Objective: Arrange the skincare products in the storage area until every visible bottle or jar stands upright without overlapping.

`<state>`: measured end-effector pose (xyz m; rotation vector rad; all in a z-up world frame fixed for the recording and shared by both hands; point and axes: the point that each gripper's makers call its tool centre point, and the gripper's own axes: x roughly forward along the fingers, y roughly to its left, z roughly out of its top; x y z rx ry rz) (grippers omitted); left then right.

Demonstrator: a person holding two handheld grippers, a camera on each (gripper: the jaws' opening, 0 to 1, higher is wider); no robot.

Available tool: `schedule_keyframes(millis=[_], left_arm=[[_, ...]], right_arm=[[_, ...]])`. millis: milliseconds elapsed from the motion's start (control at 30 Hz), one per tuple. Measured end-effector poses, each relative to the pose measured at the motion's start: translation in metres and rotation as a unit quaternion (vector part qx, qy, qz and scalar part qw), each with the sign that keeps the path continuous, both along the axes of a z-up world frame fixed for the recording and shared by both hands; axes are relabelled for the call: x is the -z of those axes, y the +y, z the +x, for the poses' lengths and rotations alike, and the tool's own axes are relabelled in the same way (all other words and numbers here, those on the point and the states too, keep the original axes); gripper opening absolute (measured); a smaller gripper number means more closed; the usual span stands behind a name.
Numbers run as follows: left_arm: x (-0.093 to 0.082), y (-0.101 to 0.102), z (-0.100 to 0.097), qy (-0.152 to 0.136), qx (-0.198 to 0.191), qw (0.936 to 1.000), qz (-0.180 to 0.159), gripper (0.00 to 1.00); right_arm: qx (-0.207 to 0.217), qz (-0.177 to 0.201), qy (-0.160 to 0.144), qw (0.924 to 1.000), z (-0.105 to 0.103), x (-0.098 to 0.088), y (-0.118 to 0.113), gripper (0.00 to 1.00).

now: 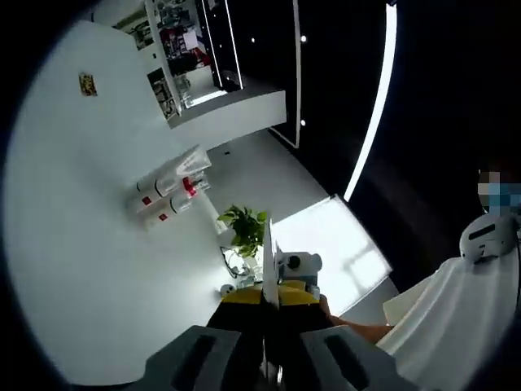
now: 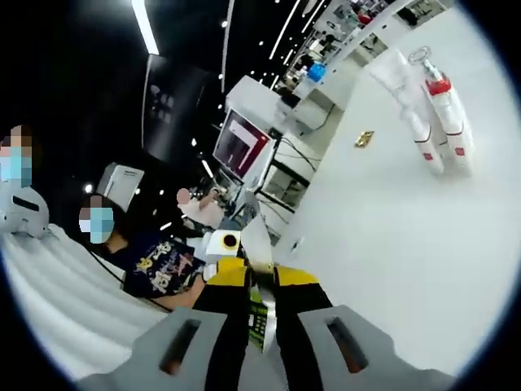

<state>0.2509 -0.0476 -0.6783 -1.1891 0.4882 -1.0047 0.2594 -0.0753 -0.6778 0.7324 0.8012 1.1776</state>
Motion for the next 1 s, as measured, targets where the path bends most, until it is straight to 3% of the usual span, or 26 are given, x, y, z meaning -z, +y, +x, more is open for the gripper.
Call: schedule_keyframes(millis=[200,300,400,433,467,533,600,633,667,733,833,933,1000], left_arm=[[0.0,0.001,0.001,0.0,-0.005,1.0,0.0,0.02],[0.0,0.0,0.001,0.001,-0.007,1.0,-0.003,0.02],[-0.003,0.001,0.002,0.001,-0.009,0.9999,-0.01,0.02],[-0.003,0.001,0.002,0.002,-0.011,0.9999,-0.011,0.02],[-0.003,0.002,0.002,0.002,-0.012,0.9999,-0.01,0.02],[-0.002,0.006,0.002,0.002,-0.017,0.9998,-0.007,0.02],[0.001,0.01,0.005,0.006,-0.029,0.9996,-0.003,0.02],[-0.001,0.009,0.005,0.006,-0.029,0.9995,-0.009,0.02],[-0.001,0.009,0.005,0.006,-0.029,0.9995,-0.01,0.02],[0.0,0.008,0.006,0.005,-0.029,0.9995,-0.006,0.02],[0.002,0.013,0.009,0.017,-0.037,0.999,-0.016,0.02],[-0.005,0.012,0.009,0.009,-0.036,0.9988,-0.033,0.02],[-0.014,0.011,0.009,0.023,-0.029,0.9968,-0.071,0.02]], right_arm=[[0.017,0.002,-0.022,0.9996,0.004,0.001,0.002,0.11],[0.018,0.002,-0.023,0.9996,0.001,0.003,0.007,0.21],[-0.004,-0.039,-0.04,0.9985,-0.009,0.018,0.015,0.33],[-0.011,-0.043,-0.043,0.9981,-0.014,0.019,0.019,0.32],[-0.034,-0.041,-0.052,0.9972,-0.022,0.019,0.023,0.23],[-0.026,-0.035,-0.038,0.9983,-0.021,0.019,0.024,0.16],[-0.012,-0.004,-0.002,0.9999,-0.017,0.012,0.023,0.08],[-0.009,0.007,0.019,0.9998,-0.017,0.01,0.021,0.07],[-0.011,0.001,0.007,0.9999,-0.017,0.013,0.019,0.06],[-0.01,0.01,0.012,0.9998,-0.018,0.013,0.017,0.05],[0.024,0.078,0.064,0.9946,-0.011,-0.001,0.014,0.01],[0.02,0.086,0.044,0.9951,-0.01,-0.005,0.012,0.0],[0.024,0.097,0.048,0.9938,-0.009,-0.009,0.011,0.0]])
